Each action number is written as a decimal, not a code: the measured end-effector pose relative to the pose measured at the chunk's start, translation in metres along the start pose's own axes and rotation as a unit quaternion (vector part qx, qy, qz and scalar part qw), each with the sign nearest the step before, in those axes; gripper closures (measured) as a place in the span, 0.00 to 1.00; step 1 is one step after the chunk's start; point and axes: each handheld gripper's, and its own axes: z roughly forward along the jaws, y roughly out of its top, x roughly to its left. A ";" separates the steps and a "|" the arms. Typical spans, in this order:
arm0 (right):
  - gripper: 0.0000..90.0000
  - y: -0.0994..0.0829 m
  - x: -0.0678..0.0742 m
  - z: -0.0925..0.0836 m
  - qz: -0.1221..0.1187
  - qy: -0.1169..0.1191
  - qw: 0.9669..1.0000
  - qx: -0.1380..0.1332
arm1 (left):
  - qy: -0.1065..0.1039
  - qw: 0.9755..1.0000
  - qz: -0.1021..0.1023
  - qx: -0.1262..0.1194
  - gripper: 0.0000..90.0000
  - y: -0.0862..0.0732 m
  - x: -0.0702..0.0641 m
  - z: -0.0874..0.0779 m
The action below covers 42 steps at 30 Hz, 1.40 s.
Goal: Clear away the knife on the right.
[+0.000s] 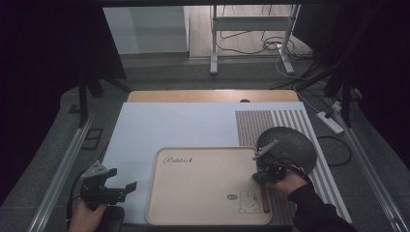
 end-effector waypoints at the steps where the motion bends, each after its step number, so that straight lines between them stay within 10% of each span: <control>1: 0.99 -0.001 -0.001 0.000 0.001 0.004 1.000 -0.002 | 0.000 1.000 0.000 0.000 0.04 0.000 0.000 0.000; 14: 0.74 0.005 0.009 -0.004 -0.033 -0.010 0.999 -0.032 | -0.001 1.000 -0.003 0.000 0.04 0.000 0.000 0.000; 19: 0.49 0.008 0.012 -0.004 -0.047 -0.027 0.997 -0.059 | -0.001 1.000 -0.003 0.001 0.04 0.000 0.001 0.000; 27: 0.03 0.011 0.008 -0.004 0.011 -0.042 0.994 -0.101 | -0.002 1.000 -0.003 0.001 0.04 0.000 0.001 0.000; 42: 0.00 -0.010 0.010 -0.022 0.003 -0.060 0.989 -0.132 | -0.003 1.000 -0.003 0.003 0.04 0.000 0.001 0.001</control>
